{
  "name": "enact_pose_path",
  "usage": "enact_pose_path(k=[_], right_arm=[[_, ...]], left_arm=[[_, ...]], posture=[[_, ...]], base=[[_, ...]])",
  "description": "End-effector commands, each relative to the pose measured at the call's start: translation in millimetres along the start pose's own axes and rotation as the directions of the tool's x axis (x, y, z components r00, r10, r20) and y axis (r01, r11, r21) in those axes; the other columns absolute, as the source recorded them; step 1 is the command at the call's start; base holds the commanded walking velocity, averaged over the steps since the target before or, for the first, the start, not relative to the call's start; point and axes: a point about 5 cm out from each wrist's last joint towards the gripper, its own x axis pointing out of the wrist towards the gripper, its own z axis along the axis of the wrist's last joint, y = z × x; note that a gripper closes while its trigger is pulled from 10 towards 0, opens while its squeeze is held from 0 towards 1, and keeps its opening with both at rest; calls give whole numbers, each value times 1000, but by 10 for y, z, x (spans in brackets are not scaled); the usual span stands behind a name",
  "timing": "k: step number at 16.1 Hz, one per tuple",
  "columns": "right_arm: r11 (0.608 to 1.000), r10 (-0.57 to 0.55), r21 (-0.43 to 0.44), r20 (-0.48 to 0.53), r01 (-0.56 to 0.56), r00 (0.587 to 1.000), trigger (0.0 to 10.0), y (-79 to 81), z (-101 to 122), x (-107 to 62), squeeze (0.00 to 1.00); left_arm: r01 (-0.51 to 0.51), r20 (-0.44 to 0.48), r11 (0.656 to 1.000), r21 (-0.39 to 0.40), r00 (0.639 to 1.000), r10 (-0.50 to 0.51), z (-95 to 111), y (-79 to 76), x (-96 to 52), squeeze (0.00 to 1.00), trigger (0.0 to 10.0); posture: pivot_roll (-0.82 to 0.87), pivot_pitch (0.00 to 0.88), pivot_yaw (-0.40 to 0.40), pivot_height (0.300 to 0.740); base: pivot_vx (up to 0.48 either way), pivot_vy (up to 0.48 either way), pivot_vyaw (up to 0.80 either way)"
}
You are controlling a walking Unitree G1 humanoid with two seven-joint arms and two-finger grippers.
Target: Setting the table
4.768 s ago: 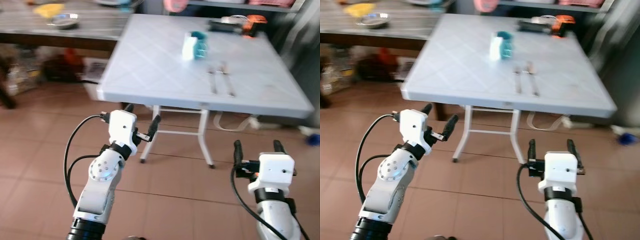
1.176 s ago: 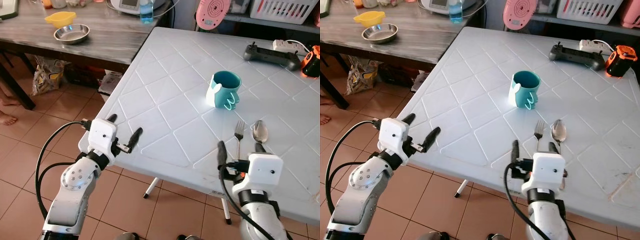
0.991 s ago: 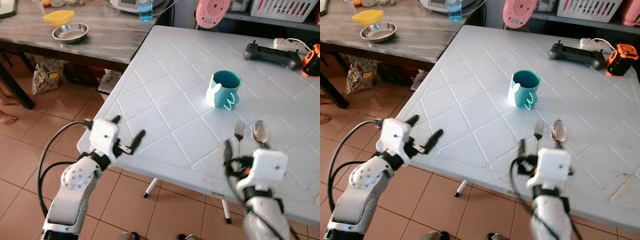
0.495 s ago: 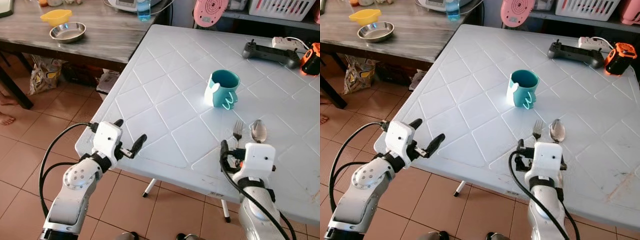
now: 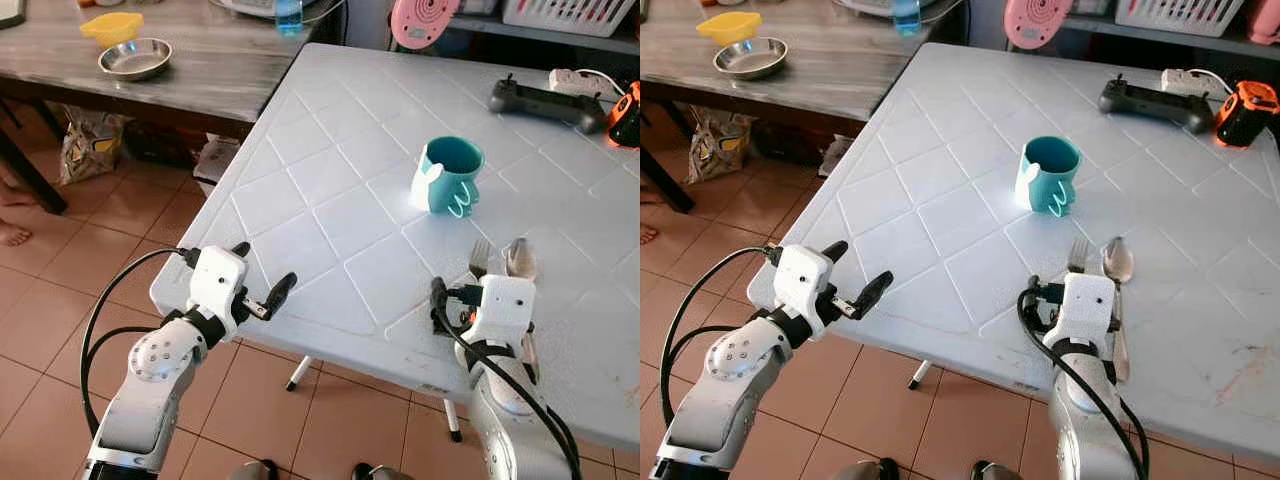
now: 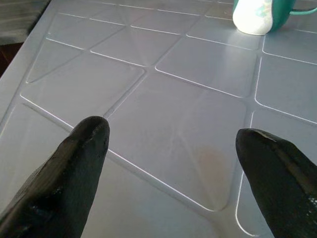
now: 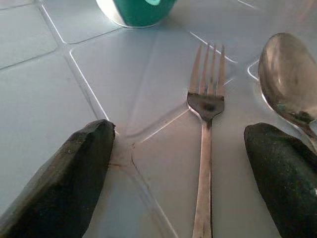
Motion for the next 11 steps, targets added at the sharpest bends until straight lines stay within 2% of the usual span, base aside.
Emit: enact_pose_path(k=[1, 8, 11], right_arm=[[1000, -13, 5, -51, 13, 999, 0, -17, -77, 2, 0], [998, -20, 56, -124, 27, 992, 0, -25, -179, -12, 0], [994, -47, 87, -156, 61, 987, 0, -76, -225, -25, 0]], left_arm=[[10, -5, 1000, 3, 1000, -10, 1, -34, -20, 0, 10000], [42, 2, 999, -5, 999, -42, 10, -85, -9, 0, 10000], [108, -4, 994, -22, 994, -108, 3, -118, -14, 0, 10000]], posture=[[153, 205, 10, 740], [156, 207, 15, 740], [157, 208, 13, 740]], base=[[0, 0, 0], [0, 0, 0], [0, 0, 0]])
